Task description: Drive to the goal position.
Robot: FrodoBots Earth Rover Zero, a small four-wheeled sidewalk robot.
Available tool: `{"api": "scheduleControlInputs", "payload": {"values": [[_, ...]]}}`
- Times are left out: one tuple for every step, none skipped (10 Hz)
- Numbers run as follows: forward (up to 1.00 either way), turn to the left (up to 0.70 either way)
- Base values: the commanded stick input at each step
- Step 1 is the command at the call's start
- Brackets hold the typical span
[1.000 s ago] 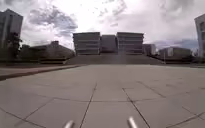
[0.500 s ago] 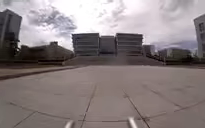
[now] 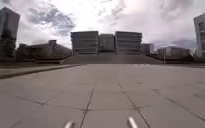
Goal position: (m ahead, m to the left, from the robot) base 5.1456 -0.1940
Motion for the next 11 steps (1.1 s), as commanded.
{"api": "scheduleControlInputs", "payload": {"values": [[1.0,0.01],[1.0,0.01],[1.0,0.01],[1.0,0.01],[1.0,0.01],[1.0,0.01],[1.0,0.01],[1.0,0.01],[1.0,0.01],[1.0,0.01],[1.0,0.01]]}}
